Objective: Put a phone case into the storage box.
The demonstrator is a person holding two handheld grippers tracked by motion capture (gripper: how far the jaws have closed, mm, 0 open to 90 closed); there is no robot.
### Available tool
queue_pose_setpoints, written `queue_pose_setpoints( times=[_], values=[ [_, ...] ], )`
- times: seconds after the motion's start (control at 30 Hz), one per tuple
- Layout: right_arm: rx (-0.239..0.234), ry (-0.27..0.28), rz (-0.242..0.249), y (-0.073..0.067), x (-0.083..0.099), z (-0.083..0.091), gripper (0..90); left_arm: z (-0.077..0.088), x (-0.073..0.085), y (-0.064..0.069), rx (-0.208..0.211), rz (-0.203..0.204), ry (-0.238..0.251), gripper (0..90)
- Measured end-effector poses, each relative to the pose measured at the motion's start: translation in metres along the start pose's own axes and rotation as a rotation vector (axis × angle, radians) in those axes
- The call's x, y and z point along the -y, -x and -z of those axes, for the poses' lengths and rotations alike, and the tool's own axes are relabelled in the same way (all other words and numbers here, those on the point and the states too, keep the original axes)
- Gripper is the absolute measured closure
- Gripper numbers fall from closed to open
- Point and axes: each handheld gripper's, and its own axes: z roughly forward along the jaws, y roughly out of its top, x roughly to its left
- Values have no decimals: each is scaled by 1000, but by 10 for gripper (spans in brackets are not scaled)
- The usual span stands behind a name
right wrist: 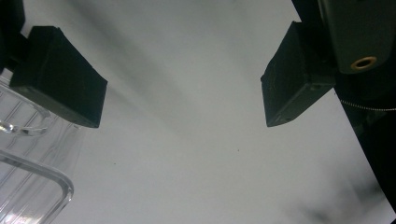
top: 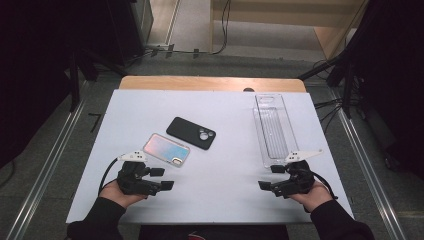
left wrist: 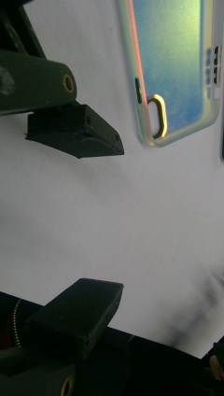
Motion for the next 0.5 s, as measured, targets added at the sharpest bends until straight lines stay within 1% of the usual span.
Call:
queue_pose_setpoints(
  times=[0.1, 0.17, 0.23, 0.27, 0.33, 0.5],
  values=[
    [3, 3, 3, 0, 0, 0, 124, 1, -3, 1, -18, 6, 2, 286],
    [3, 4, 10, 0, 0, 1, 124, 2, -5, 2, -12, -1, 12, 287],
    [1, 11, 10, 1, 1, 2, 124, 3, -5, 2, -13, -5, 12, 288],
    [-2, 13, 10, 1, 1, 2, 124, 2, -5, 2, -6, -3, 6, 289],
    [-6, 16, 7, 1, 0, 3, 124, 2, -5, 2, -6, 0, -5, 291],
    [-2, 9, 4, 1, 0, 2, 124, 2, -5, 1, 4, 16, -4, 291]
  ],
)
